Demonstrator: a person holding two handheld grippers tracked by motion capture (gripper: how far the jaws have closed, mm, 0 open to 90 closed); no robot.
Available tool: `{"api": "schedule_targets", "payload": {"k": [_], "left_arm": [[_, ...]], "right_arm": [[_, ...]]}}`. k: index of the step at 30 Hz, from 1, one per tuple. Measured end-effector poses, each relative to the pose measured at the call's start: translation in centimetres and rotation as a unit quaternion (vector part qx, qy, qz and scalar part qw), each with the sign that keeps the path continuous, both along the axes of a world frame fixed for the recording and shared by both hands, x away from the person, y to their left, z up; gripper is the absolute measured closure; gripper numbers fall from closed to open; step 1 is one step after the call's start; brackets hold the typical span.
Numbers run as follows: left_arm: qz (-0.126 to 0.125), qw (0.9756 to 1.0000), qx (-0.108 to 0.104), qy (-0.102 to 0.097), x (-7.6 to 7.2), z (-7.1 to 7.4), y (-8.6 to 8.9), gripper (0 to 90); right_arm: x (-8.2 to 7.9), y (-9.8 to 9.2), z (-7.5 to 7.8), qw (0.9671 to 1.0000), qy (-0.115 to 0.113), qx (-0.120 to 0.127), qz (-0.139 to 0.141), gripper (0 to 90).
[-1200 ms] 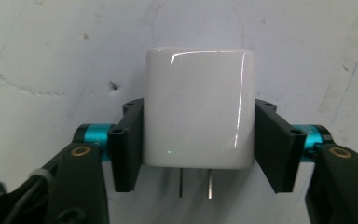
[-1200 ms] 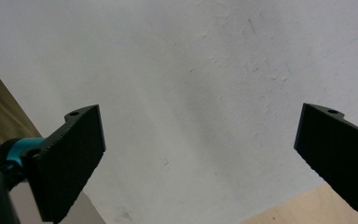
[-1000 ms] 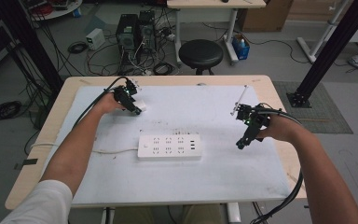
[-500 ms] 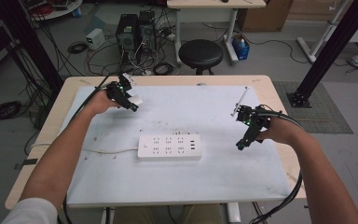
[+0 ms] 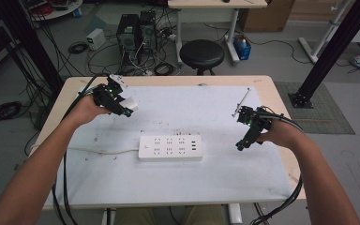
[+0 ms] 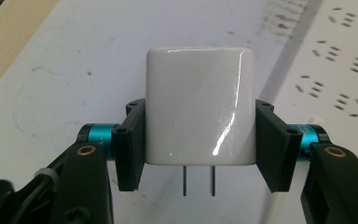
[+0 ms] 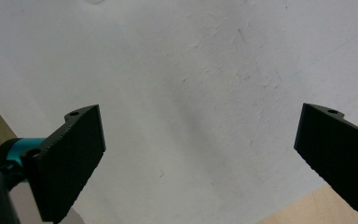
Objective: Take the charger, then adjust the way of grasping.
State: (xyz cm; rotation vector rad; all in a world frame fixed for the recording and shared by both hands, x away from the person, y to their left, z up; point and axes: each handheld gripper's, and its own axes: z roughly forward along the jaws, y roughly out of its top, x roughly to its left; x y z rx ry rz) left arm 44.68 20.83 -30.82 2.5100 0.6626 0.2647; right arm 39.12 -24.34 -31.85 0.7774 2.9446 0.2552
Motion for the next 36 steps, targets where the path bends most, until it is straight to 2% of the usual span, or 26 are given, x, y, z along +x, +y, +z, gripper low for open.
{"api": "schedule_targets", "payload": {"k": [9,13,15,18,21,23,29,36], "left_arm": [[-0.008,0.9994,-0.031,-0.01,-5.0,2.2,0.3,42.4],[-0.011,0.9994,-0.031,-0.014,-7.0,2.8,0.3,42.4],[-0.01,0.9991,-0.038,-0.014,-7.9,3.0,0.3,42.4],[-0.01,0.9995,-0.026,-0.016,-8.9,3.1,0.0,42.4],[-0.018,0.9995,-0.02,-0.017,-9.6,3.1,-0.3,42.4],[-0.016,0.9994,-0.024,-0.017,-9.9,3.1,-0.4,42.4],[-0.022,0.9994,-0.022,-0.013,-10.0,2.9,-0.6,42.4],[-0.034,0.9991,-0.023,-0.013,-10.1,3.0,-1.0,42.4]], "right_arm": [[-0.7,0.5,0.3,0.9999,-0.014,0.007,0.006,1.1],[-0.9,0.6,0.3,0.9997,-0.018,0.008,0.014,1.1],[-0.9,0.7,0.4,0.9996,-0.02,0.009,0.015,1.1],[-1.0,0.9,0.3,0.9995,-0.023,0.01,0.021,1.1],[-1.1,1.1,0.4,0.9995,-0.027,0.007,0.017,1.1],[-1.2,1.2,0.3,0.9994,-0.028,0.009,0.019,1.1],[-1.3,1.4,0.3,0.9993,-0.027,0.013,0.021,1.1],[-1.5,1.4,0.4,0.9991,-0.031,0.028,0.007,1.1]]}}
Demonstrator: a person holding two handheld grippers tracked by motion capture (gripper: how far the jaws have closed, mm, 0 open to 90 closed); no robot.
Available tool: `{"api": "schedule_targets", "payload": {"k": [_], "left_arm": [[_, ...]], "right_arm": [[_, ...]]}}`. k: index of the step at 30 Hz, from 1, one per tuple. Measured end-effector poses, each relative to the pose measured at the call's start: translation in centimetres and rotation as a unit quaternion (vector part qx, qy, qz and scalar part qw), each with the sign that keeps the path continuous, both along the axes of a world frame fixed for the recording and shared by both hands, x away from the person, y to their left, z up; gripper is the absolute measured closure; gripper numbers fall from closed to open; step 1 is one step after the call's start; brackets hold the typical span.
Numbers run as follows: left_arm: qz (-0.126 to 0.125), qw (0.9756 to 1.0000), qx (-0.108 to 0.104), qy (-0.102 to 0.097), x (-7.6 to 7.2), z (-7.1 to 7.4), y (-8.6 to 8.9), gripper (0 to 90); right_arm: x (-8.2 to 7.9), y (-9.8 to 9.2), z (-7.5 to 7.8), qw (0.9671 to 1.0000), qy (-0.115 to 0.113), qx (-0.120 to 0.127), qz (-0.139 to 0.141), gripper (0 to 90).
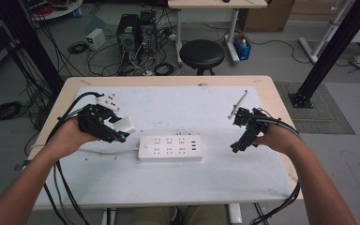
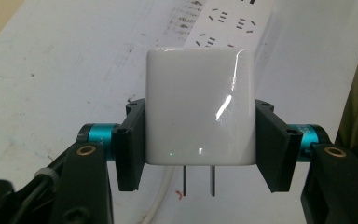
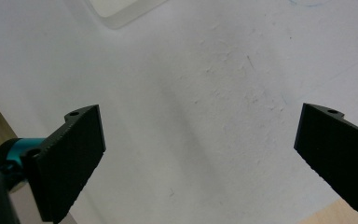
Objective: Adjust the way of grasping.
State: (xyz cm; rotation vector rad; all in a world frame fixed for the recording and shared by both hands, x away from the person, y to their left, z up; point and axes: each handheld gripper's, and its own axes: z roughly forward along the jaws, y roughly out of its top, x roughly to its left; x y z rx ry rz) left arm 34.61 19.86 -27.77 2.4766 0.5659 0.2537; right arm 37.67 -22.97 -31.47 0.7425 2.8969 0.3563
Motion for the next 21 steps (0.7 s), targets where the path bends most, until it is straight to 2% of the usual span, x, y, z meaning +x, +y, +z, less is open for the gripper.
{"api": "schedule_targets", "payload": {"k": [9,13,14,17,19,21], "left_arm": [[-0.019,0.9998,-0.001,0.0,-0.3,0.4,-1.1,42.4],[-0.035,0.9994,0.004,0.002,-0.1,0.3,-1.9,42.4],[-0.035,0.9994,0.004,0.002,-0.1,0.3,-1.9,42.4],[-0.049,0.9988,0.005,0.003,-0.1,0.1,-2.9,42.4],[-0.061,0.9981,0.011,0.002,-0.1,0.0,-3.3,42.4],[-0.068,0.9976,0.011,0.002,-0.1,-0.1,-3.8,42.4]], "right_arm": [[-0.3,0.3,0.4,0.9988,-0.003,0.044,-0.021,1.1],[-0.6,0.5,0.7,0.9963,-0.013,0.078,-0.034,1.1],[-0.6,0.5,0.7,0.9963,-0.013,0.078,-0.034,1.1],[-1.0,0.9,0.7,0.9931,-0.005,0.104,-0.053,1.1],[-1.2,1.0,0.7,0.9919,-0.007,0.116,-0.052,1.1],[-1.4,1.1,0.7,0.9897,-0.001,0.129,-0.062,1.1]]}}
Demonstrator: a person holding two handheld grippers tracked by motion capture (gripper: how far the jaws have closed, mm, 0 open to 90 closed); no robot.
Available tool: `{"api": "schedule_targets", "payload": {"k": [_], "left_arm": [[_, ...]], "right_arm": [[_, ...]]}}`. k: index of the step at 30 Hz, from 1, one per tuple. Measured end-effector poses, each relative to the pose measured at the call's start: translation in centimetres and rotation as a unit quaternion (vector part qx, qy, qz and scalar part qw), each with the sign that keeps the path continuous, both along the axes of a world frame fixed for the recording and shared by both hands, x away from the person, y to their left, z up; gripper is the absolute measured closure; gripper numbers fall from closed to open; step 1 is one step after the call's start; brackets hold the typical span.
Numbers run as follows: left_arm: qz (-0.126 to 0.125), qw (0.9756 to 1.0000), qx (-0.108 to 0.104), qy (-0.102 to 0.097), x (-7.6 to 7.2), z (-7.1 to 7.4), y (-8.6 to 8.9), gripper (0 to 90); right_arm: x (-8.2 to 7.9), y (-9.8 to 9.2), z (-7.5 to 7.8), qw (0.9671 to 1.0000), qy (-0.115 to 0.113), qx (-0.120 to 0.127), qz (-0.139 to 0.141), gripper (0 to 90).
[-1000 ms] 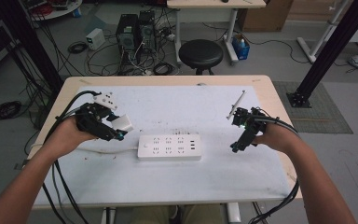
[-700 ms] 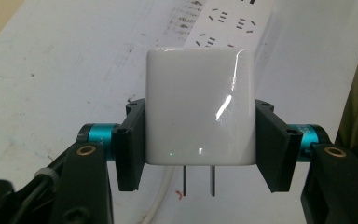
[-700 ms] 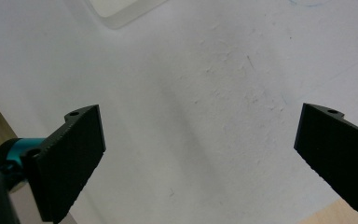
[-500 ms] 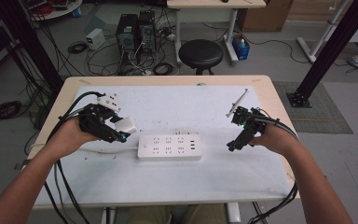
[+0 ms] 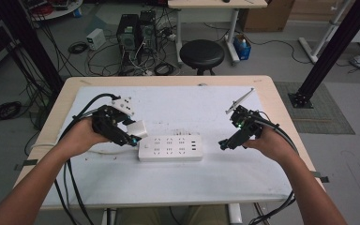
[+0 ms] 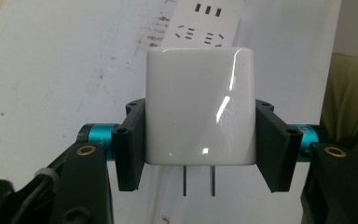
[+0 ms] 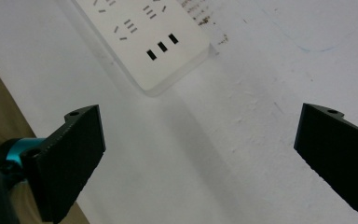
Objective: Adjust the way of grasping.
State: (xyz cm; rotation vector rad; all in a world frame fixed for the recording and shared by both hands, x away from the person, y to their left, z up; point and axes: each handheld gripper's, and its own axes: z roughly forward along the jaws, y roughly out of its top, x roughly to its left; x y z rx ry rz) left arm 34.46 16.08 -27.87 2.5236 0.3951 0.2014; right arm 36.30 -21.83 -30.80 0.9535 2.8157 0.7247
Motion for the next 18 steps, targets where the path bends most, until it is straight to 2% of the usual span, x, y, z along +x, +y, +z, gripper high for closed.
{"api": "schedule_targets", "payload": {"k": [4,7,10,14,18], "left_arm": [[-0.017,0.9999,0.003,-0.002,0.0,-0.1,-0.5,42.4],[-0.026,0.9997,-0.001,-0.004,-0.1,-0.1,-0.8,42.4],[-0.036,0.9993,-0.002,-0.008,-0.2,-0.2,-1.1,42.4],[-0.046,0.9987,-0.018,-0.015,-0.3,-0.5,-1.7,42.4],[-0.059,0.9976,-0.026,-0.025,-0.2,-0.7,-2.3,42.5]], "right_arm": [[-0.2,-0.1,0.0,0.9989,0.018,0.036,-0.023,1.1],[-0.1,-0.4,-0.2,0.996,0.038,0.065,-0.048,1.1],[-0.2,-0.7,-0.4,0.9924,0.052,0.094,-0.06,1.3],[-0.3,-0.9,-0.7,0.9864,0.067,0.134,-0.068,3.0],[-0.4,-0.8,-0.8,0.9804,0.07,0.165,-0.082,3.0]]}}
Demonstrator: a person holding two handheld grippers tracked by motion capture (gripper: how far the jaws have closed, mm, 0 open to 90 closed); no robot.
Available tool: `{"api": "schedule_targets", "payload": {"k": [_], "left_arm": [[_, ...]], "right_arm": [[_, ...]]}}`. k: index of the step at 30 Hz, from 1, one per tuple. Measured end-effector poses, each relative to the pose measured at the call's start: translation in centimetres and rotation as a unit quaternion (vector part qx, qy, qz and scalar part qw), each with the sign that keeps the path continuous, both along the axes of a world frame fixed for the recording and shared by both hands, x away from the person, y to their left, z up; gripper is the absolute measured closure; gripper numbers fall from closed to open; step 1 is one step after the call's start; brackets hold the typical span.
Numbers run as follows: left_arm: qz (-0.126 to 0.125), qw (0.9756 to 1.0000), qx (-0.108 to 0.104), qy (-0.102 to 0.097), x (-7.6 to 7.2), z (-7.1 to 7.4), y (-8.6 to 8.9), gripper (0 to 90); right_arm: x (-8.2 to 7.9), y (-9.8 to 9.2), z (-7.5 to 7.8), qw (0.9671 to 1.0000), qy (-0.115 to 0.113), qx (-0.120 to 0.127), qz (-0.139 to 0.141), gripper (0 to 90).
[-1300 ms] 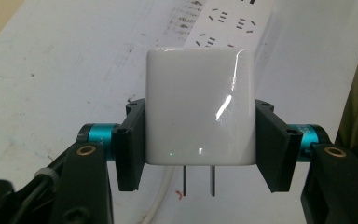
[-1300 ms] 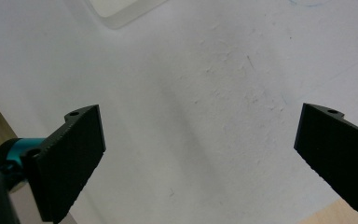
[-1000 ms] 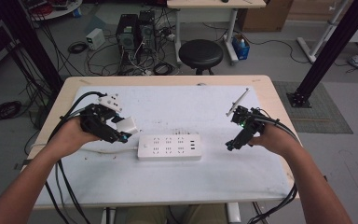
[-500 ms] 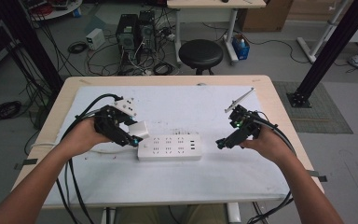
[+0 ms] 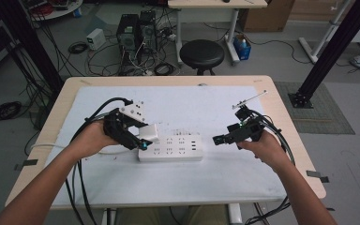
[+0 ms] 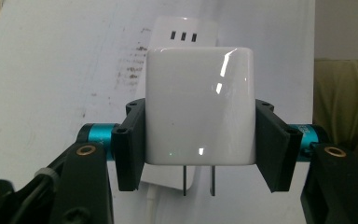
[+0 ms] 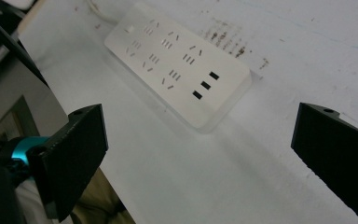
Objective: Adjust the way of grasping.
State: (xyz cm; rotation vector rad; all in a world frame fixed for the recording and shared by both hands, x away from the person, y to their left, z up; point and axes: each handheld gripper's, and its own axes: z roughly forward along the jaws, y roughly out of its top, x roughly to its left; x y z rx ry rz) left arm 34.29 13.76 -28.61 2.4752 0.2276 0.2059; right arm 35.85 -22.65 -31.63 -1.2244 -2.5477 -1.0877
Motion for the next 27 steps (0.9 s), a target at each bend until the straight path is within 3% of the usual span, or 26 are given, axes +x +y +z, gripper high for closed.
{"api": "schedule_targets", "payload": {"k": [8,11,17,27], "left_arm": [[-0.02,0.9998,-0.001,-0.001,0.3,-0.6,-1.6,42.5],[-0.023,0.9997,-0.001,-0.002,0.5,-1.0,-2.2,42.4],[-0.033,0.9995,-0.005,-0.002,0.6,-1.4,-3.1,42.4],[-0.044,0.9989,-0.016,-0.006,0.8,-1.8,-4.5,42.4]], "right_arm": [[-0.2,0.1,-0.1,0.996,0.043,0.072,-0.031,3.0],[-0.3,0.3,-0.3,0.9951,0.052,0.077,-0.034,2.9],[-0.3,0.7,-0.6,0.989,0.086,0.114,-0.038,2.9],[-0.3,1.4,-0.9,0.9831,0.109,0.137,-0.054,3.0]]}}
